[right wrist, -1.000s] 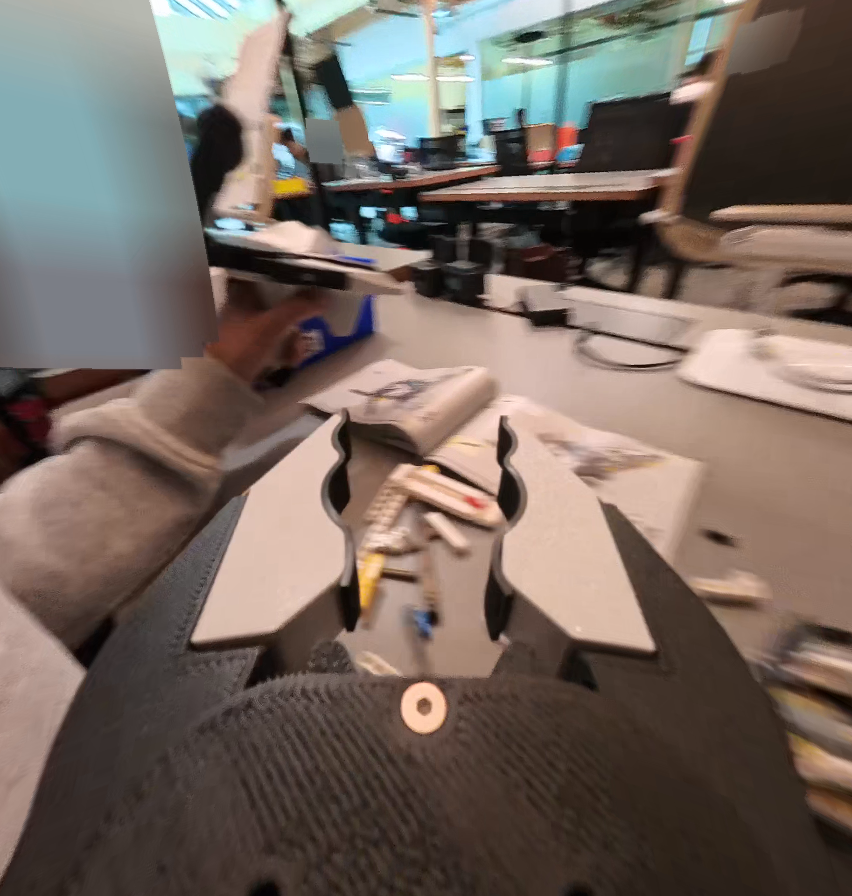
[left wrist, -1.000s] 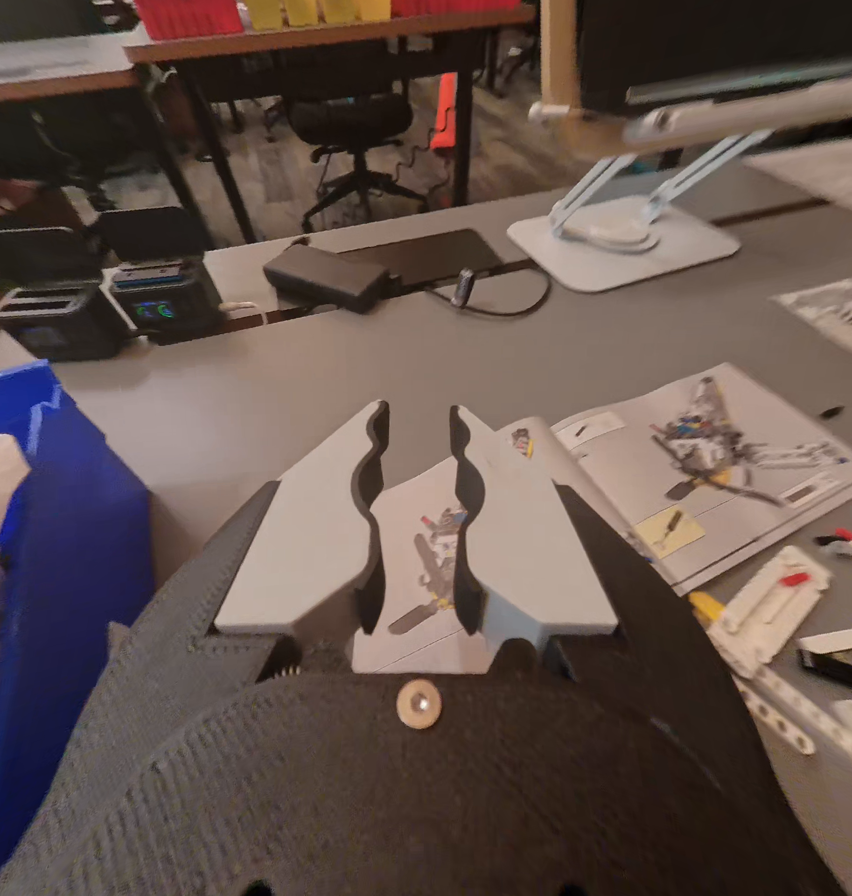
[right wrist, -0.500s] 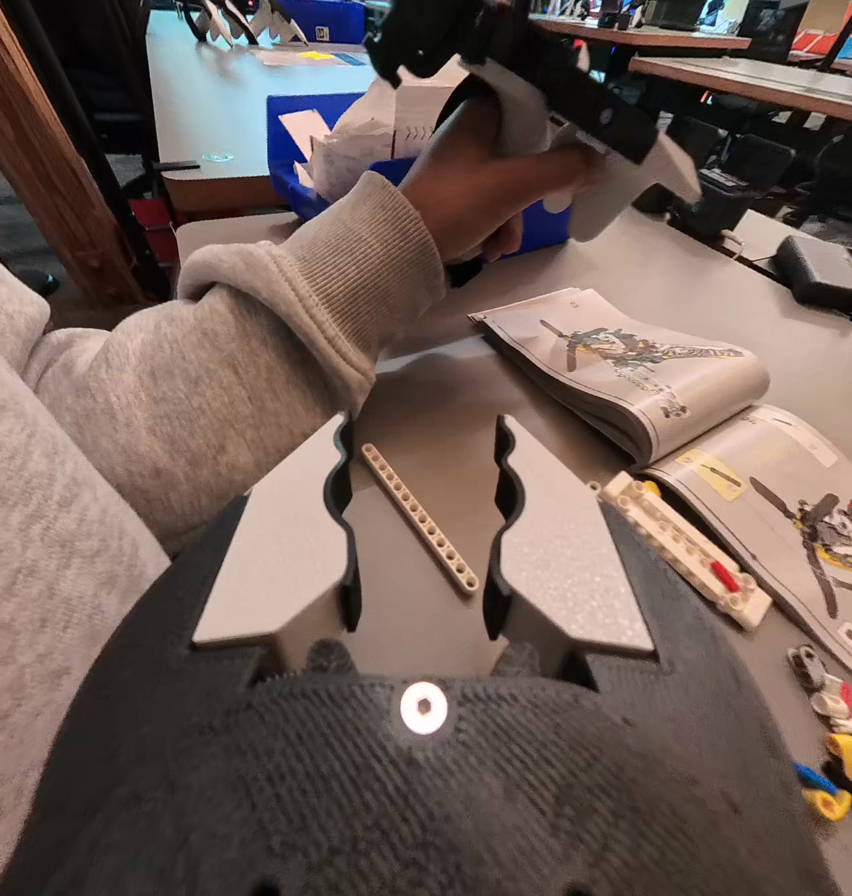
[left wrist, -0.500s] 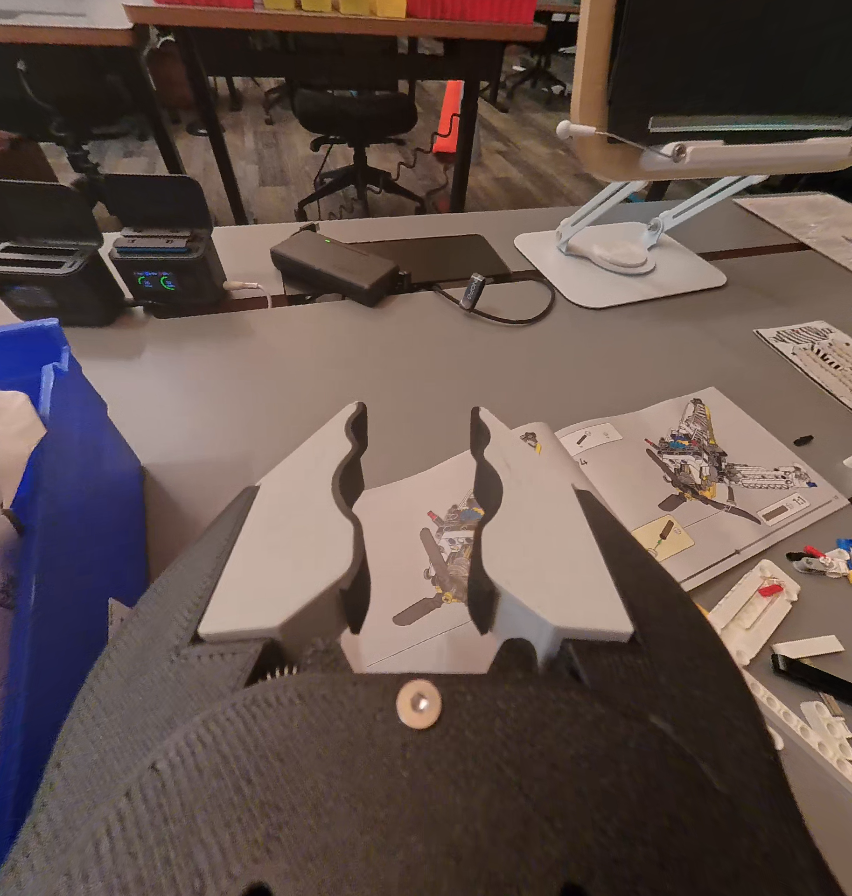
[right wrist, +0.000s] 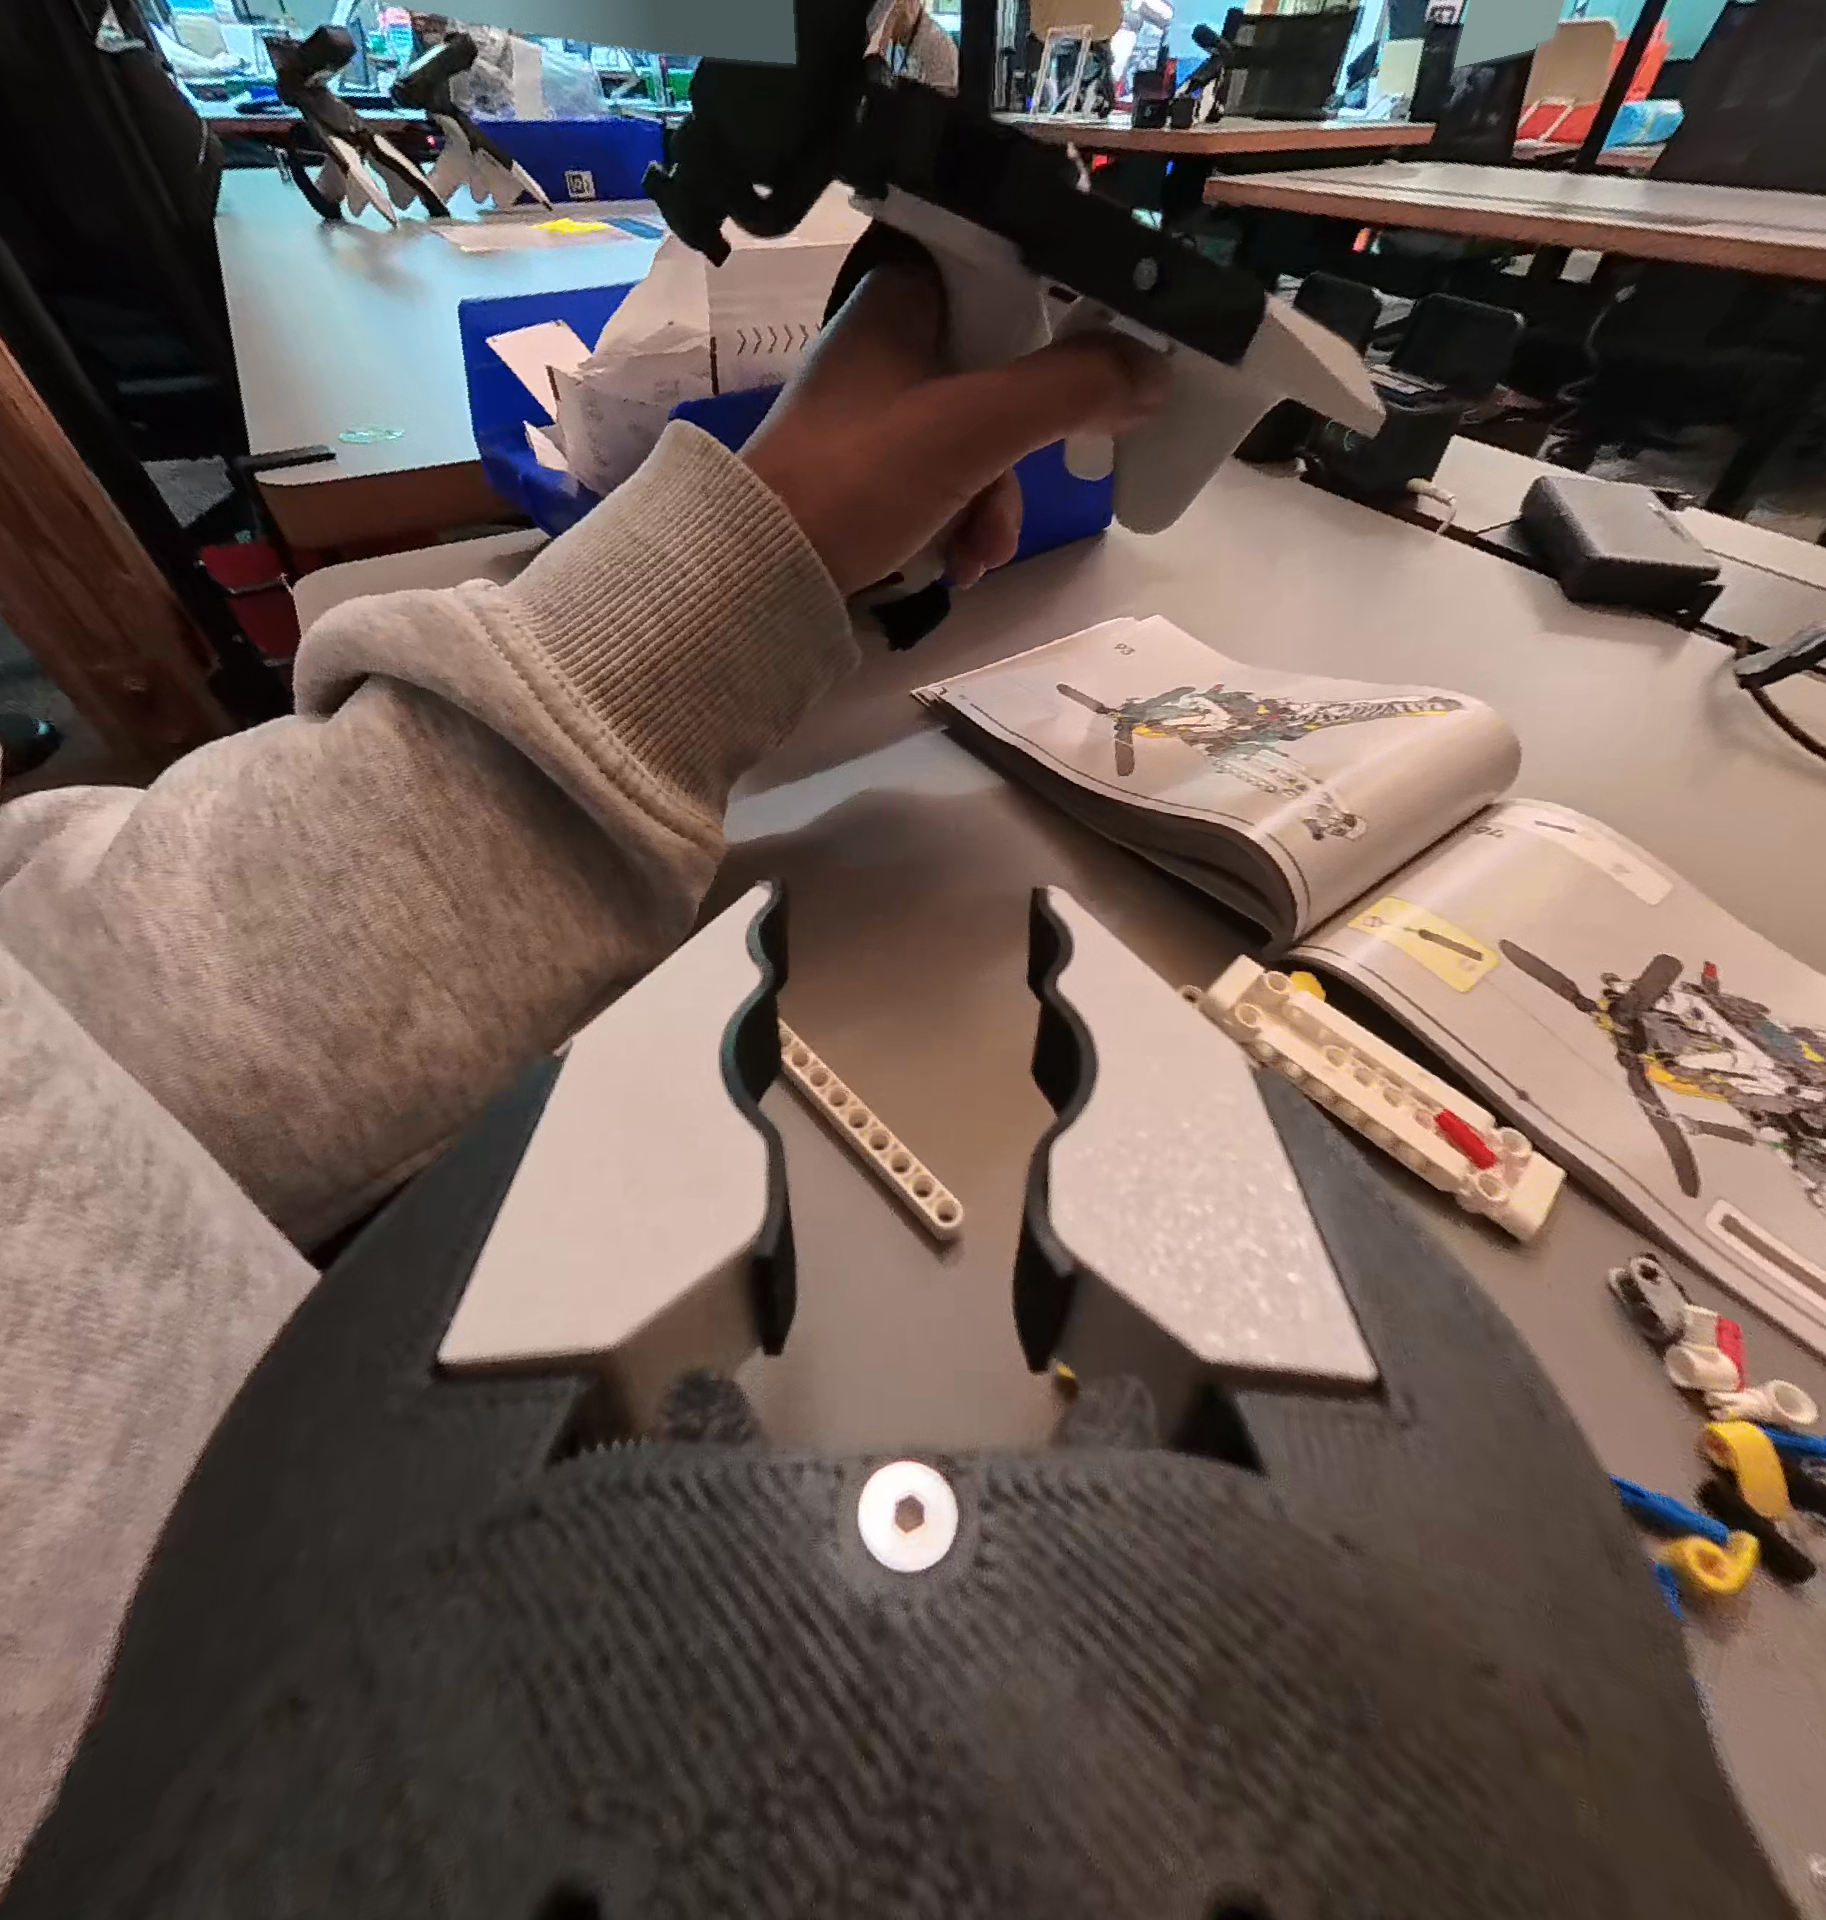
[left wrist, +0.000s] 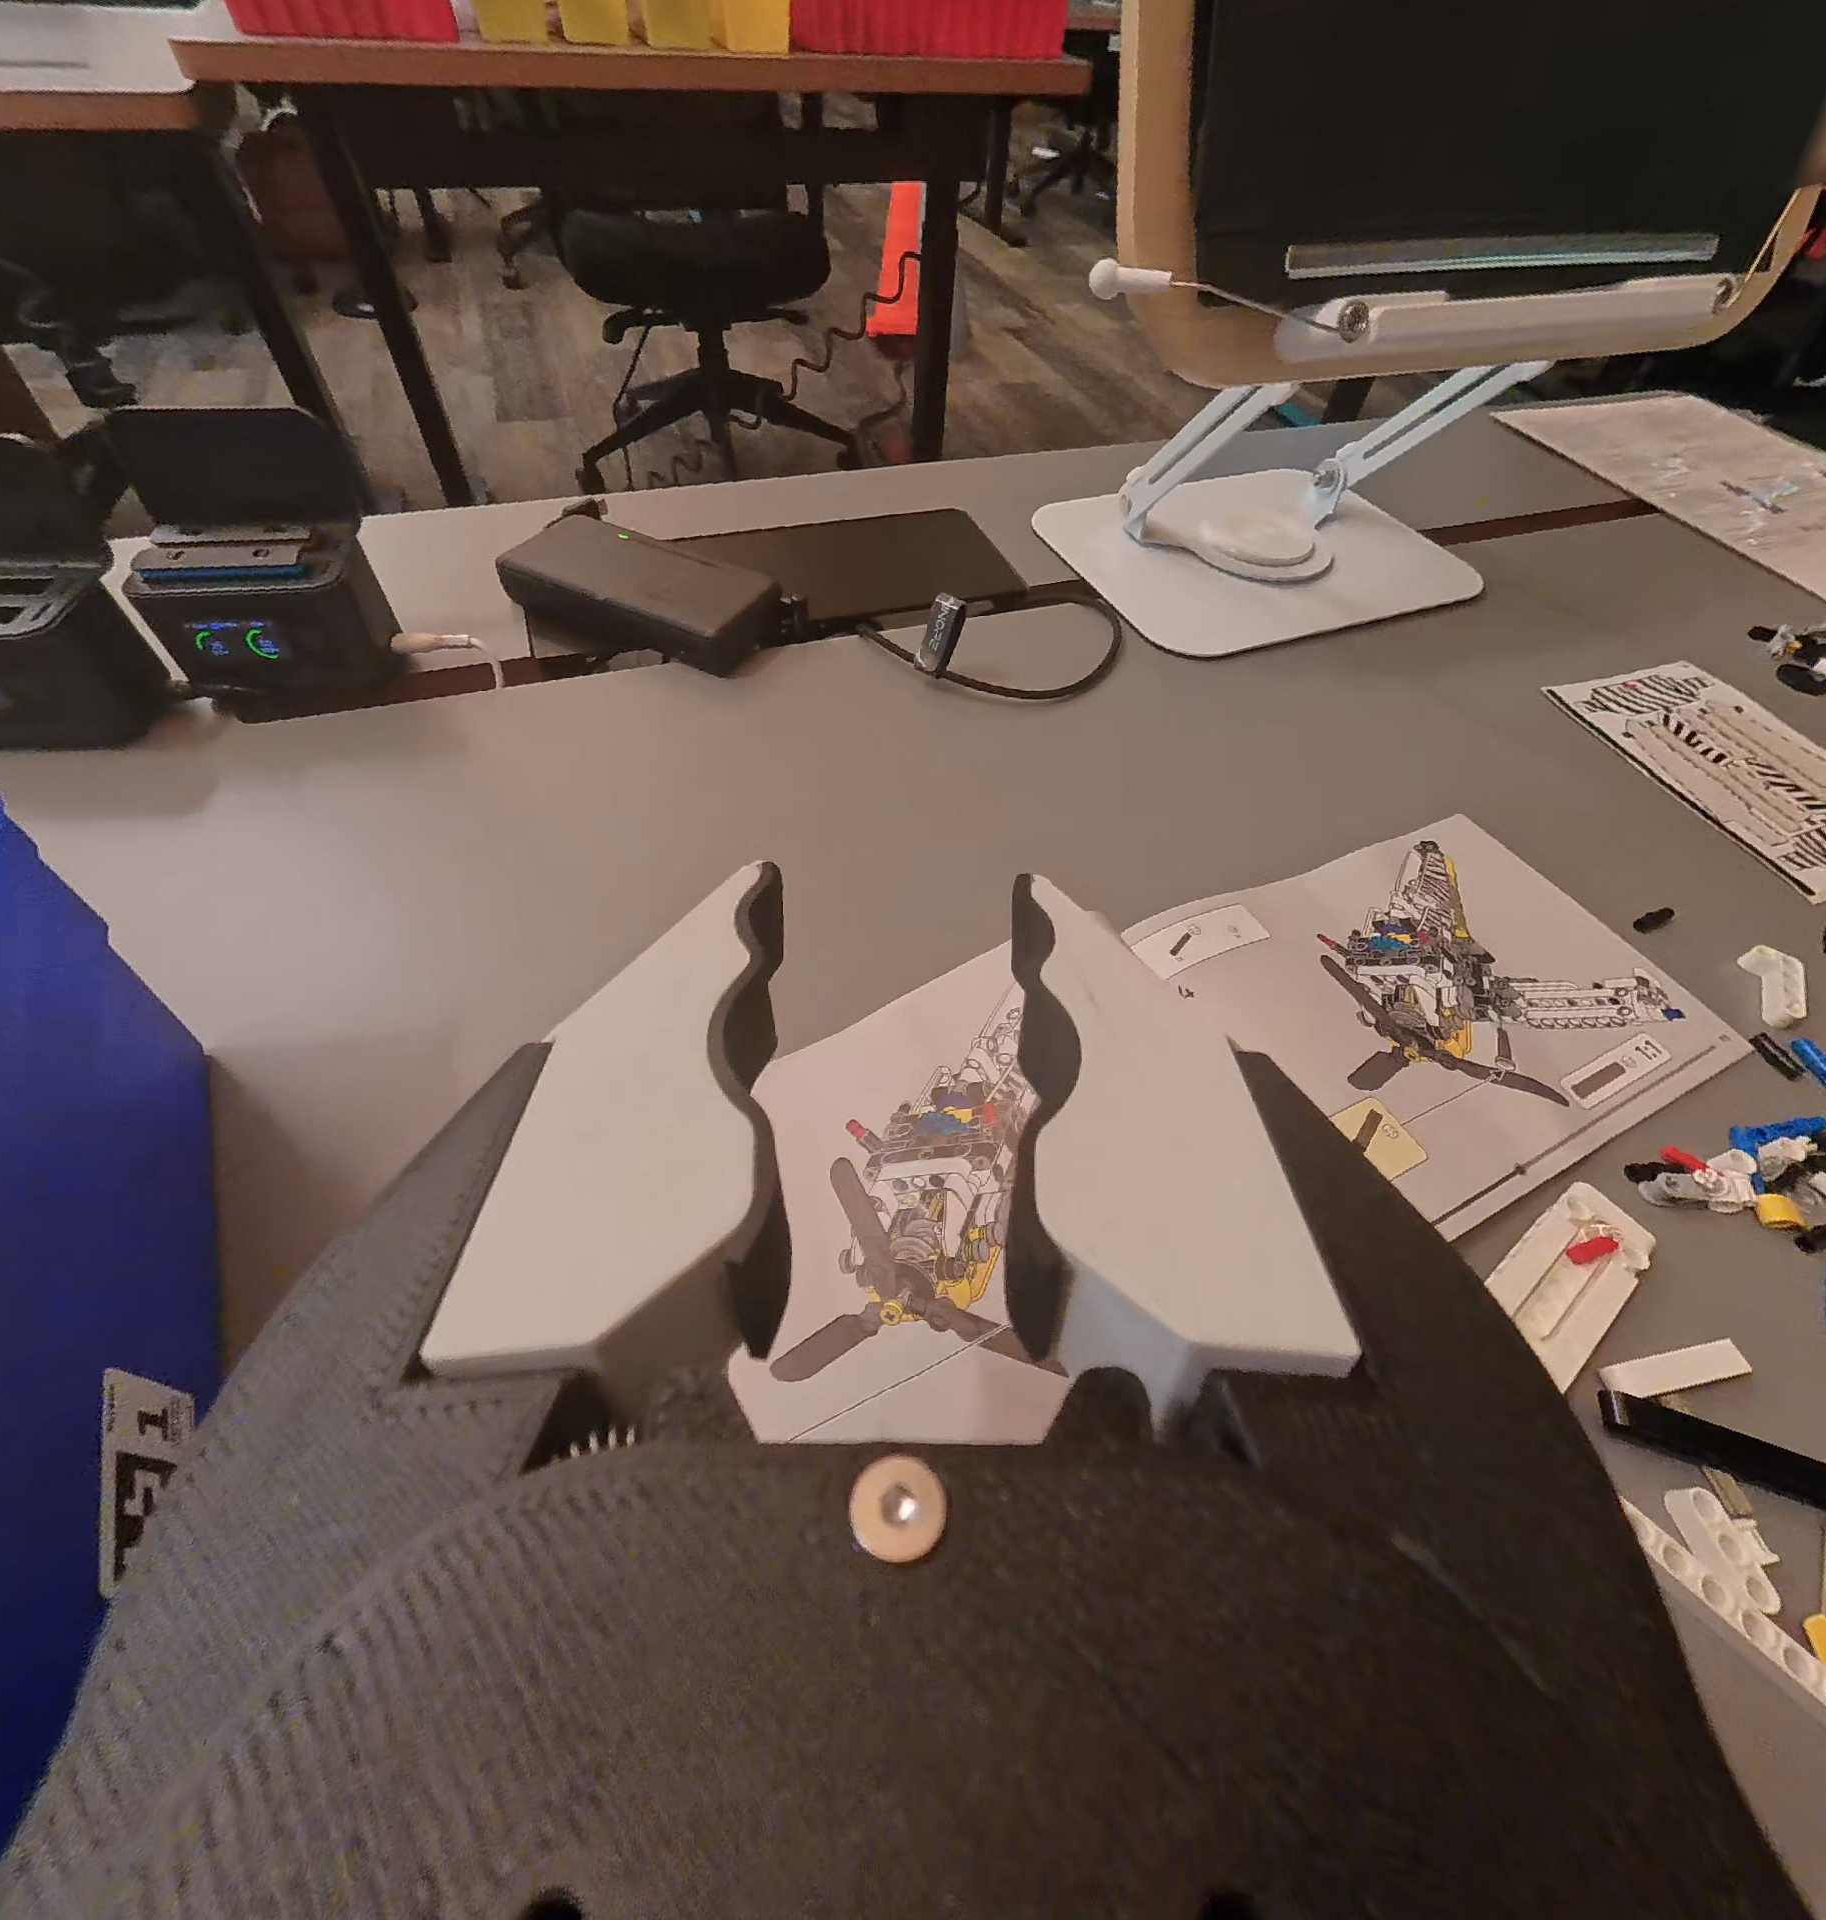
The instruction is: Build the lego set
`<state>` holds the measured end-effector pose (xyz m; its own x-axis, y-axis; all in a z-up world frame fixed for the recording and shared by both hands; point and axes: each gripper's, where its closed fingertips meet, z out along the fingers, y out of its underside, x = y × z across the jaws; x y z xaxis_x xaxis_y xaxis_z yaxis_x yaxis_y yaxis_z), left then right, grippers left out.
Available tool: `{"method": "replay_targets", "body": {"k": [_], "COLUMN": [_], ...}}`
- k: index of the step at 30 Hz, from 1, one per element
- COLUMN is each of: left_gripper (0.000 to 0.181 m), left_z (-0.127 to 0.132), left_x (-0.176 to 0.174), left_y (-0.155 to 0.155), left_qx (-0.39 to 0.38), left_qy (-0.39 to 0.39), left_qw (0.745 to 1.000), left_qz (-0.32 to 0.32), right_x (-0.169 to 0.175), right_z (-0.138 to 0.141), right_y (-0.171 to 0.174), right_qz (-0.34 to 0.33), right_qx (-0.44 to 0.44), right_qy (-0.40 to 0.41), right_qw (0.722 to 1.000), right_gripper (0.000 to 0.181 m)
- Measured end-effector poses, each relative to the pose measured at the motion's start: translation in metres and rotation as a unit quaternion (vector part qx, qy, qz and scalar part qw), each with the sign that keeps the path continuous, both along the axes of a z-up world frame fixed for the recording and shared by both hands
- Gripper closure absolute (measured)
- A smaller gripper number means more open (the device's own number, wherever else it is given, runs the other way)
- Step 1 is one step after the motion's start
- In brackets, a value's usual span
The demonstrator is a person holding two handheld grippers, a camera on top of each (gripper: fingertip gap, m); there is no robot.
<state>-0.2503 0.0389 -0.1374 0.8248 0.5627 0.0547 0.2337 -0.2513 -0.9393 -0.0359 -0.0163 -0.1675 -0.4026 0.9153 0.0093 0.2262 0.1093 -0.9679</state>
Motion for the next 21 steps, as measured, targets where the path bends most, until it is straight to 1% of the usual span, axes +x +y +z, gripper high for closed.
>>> {"method": "replay_targets", "body": {"k": [3, 5, 8, 11, 13, 15, 16, 18, 21], "left_gripper": [0.138, 0.138, 0.139, 0.138, 0.138, 0.138, 0.138, 0.138, 0.138], "left_z": [0.0, 0.0, -0.001, -0.002, -0.001, 0.0, 0.0, 0.0, 0.002], "left_x": [0.003, 0.006, 0.011, 0.016, 0.021, 0.027, 0.03, 0.035, 0.04], "left_y": [0.004, 0.008, 0.014, 0.019, 0.024, 0.03, 0.033, 0.038, 0.043], "left_qx": [0.003, 0.01, 0.021, 0.026, 0.034, 0.046, 0.051, 0.061, 0.074], "left_qy": [-0.003, -0.008, -0.02, -0.026, -0.033, -0.043, -0.05, -0.061, -0.071], "left_qw": [1.0, 1.0, 0.999, 0.998, 0.997, 0.996, 0.995, 0.993, 0.99], "left_qz": [-0.007, -0.015, -0.032, -0.044, -0.055, -0.068, -0.075, -0.087, -0.096], "right_x": [0.003, 0.008, 0.026, 0.06, 0.09, 0.123, 0.138, 0.161, 0.188], "right_z": [0.001, -0.001, -0.004, -0.007, -0.013, -0.02, -0.023, -0.029, -0.042], "right_y": [0.012, 0.029, 0.071, 0.121, 0.161, 0.199, 0.211, 0.227, 0.241], "right_qz": [-0.02, -0.049, -0.122, -0.206, -0.274, -0.337, -0.358, -0.385, -0.43], "right_qx": [0.016, 0.043, 0.082, 0.082, 0.126, 0.201, 0.229, 0.256, 0.234], "right_qy": [0.001, -0.007, -0.025, -0.041, -0.053, -0.073, -0.087, -0.103, -0.113], "right_qw": [1.0, 0.998, 0.989, 0.974, 0.952, 0.917, 0.901, 0.881, 0.865], "right_gripper": [0.135, 0.134, 0.133, 0.131, 0.132, 0.133, 0.132, 0.124, 0.112]}}
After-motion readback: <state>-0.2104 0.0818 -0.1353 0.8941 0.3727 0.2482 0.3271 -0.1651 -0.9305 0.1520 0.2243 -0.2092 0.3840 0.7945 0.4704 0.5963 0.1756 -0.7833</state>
